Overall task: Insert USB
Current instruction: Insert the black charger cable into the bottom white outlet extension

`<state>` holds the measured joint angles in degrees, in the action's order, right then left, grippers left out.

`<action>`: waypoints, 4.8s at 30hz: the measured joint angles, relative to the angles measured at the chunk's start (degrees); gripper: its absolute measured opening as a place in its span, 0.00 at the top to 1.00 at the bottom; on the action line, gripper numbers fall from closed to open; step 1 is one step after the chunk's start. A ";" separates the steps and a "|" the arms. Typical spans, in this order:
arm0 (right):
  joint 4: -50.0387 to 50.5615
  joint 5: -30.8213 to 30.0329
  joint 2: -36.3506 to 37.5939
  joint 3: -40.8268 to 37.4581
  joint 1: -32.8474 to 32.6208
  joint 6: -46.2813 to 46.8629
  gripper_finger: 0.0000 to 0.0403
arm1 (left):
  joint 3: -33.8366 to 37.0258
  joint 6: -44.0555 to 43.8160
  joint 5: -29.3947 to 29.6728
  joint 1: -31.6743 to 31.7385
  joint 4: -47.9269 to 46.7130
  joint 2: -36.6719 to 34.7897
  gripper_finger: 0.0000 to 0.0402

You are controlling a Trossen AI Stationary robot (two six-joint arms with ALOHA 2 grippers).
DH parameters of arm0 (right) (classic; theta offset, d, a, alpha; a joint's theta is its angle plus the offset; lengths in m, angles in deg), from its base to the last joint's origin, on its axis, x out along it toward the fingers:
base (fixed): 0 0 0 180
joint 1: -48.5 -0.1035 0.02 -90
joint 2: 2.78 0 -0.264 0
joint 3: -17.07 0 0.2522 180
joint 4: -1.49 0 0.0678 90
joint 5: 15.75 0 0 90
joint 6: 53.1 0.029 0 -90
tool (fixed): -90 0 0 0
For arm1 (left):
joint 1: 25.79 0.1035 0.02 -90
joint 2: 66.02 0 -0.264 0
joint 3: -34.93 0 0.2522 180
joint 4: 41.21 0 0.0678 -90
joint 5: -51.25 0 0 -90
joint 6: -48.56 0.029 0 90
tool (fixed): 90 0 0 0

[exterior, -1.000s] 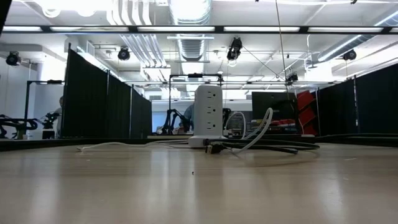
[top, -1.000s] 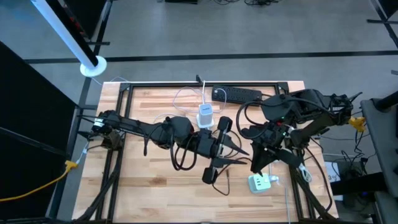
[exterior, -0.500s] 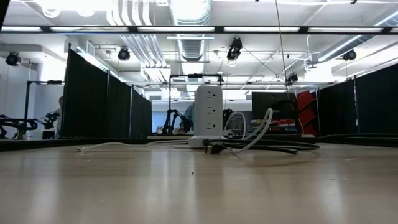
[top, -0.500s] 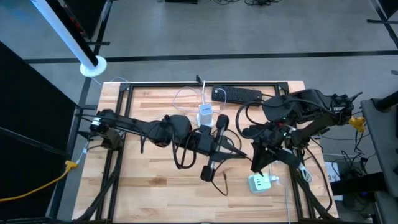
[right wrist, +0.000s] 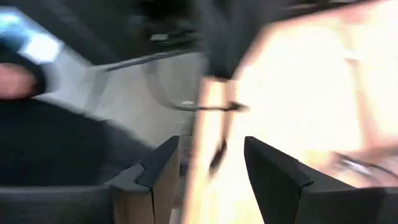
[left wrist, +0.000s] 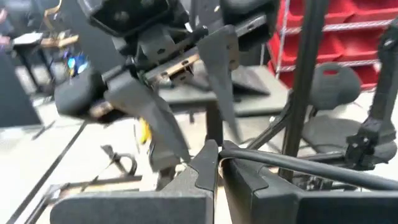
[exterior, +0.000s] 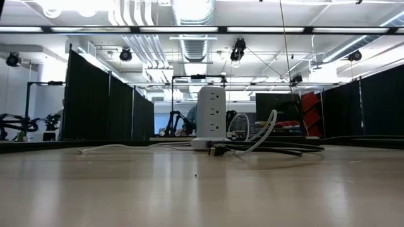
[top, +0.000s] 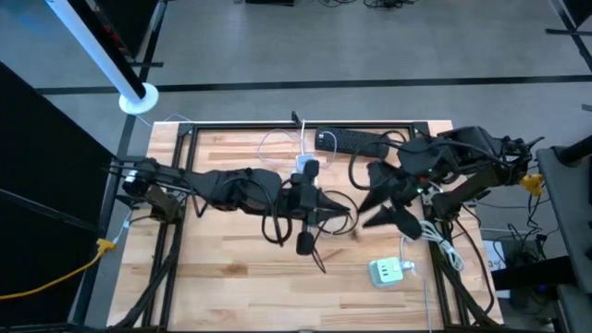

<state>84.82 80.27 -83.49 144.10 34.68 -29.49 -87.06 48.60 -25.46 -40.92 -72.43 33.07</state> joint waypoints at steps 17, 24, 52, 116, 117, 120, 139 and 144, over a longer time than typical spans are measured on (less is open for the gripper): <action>-1.33 -12.62 -4.71 -0.10 0.00 13.99 0.63 | 0.00 -3.68 5.71 1.04 -8.06 -2.15 1.00; -3.19 -13.08 -6.01 -0.11 -0.20 14.81 0.67 | 0.00 -2.61 5.72 1.04 -8.58 -3.70 1.00; -10.93 -12.01 -8.94 -0.29 -0.24 9.53 0.81 | 0.00 -2.28 5.72 0.97 -11.48 -6.52 1.00; -28.67 -52.72 19.79 -58.33 -53.53 27.56 1.00 | 0.15 -19.20 3.78 -6.27 -13.80 -4.55 0.74; -28.72 -52.81 19.85 -59.78 -53.98 28.83 1.00 | 0.15 -19.25 4.07 -6.26 -13.84 -4.37 0.74; -28.73 -54.17 19.85 -63.54 -55.06 32.27 1.00 | 0.15 -19.62 4.27 -6.00 -13.57 -3.58 0.73; -31.15 -55.06 13.53 -69.56 -55.54 33.48 1.00 | 0.15 -21.62 5.72 -4.83 -13.43 -2.34 0.74; -31.40 -54.94 11.54 -69.59 -55.54 33.41 1.00 | 0.15 -21.60 5.74 -4.34 -13.35 -2.25 0.73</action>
<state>53.41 25.33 -71.95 74.51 -20.86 3.92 -86.90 26.99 -19.72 -45.26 -85.78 30.82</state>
